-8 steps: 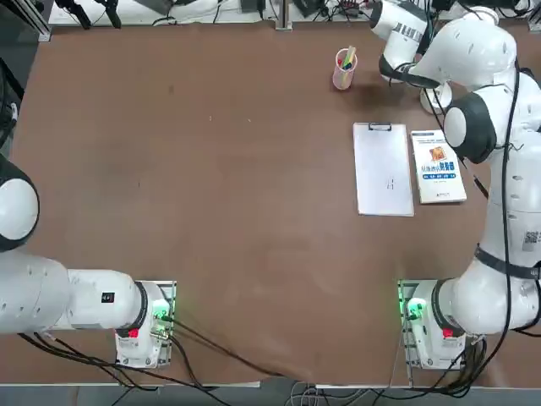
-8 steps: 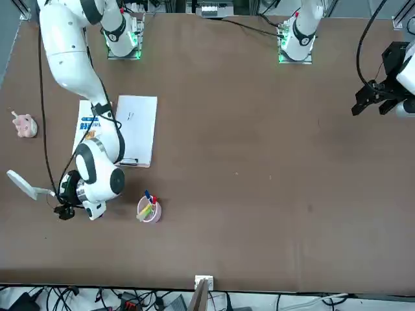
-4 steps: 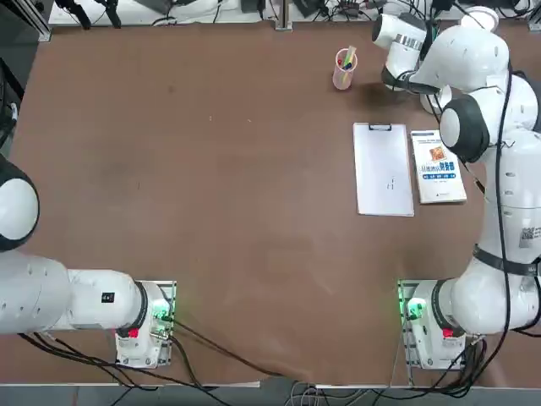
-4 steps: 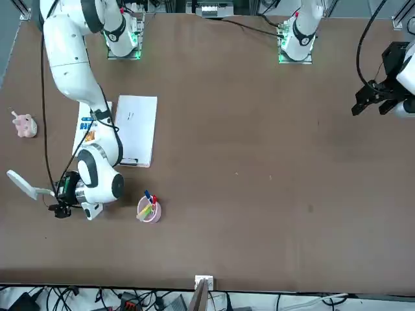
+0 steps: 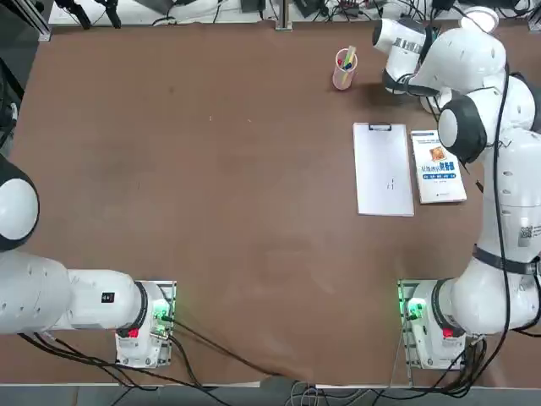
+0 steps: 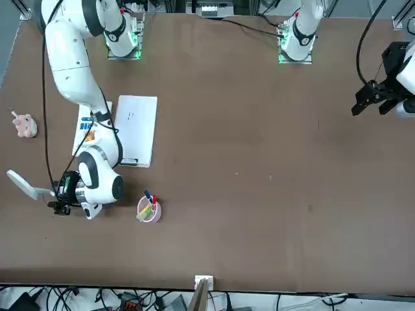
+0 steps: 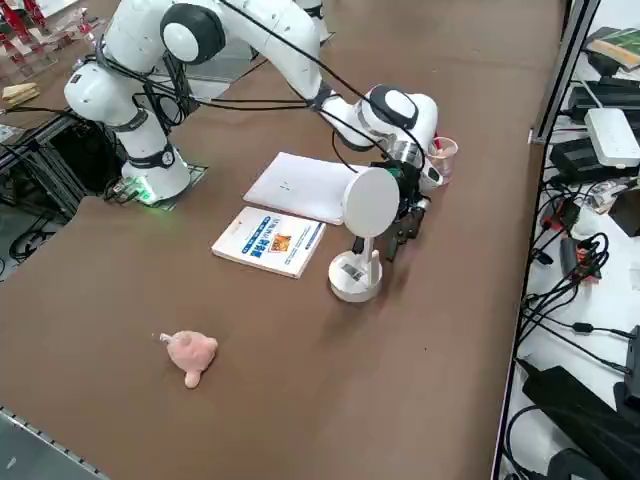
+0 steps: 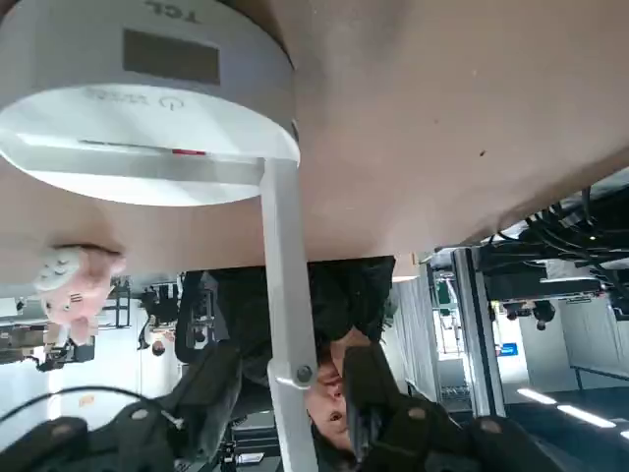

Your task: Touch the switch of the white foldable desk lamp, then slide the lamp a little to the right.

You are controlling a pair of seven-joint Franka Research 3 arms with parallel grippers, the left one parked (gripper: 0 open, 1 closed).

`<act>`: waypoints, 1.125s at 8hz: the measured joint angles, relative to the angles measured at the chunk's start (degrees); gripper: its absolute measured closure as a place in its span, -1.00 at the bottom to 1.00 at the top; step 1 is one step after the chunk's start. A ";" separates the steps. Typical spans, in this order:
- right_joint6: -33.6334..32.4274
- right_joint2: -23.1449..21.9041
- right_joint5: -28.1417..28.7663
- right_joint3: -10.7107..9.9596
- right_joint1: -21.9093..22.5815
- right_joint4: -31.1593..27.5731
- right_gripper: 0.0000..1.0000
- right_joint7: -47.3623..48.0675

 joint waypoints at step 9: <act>-1.21 0.37 -0.11 0.00 0.15 0.18 0.69 0.34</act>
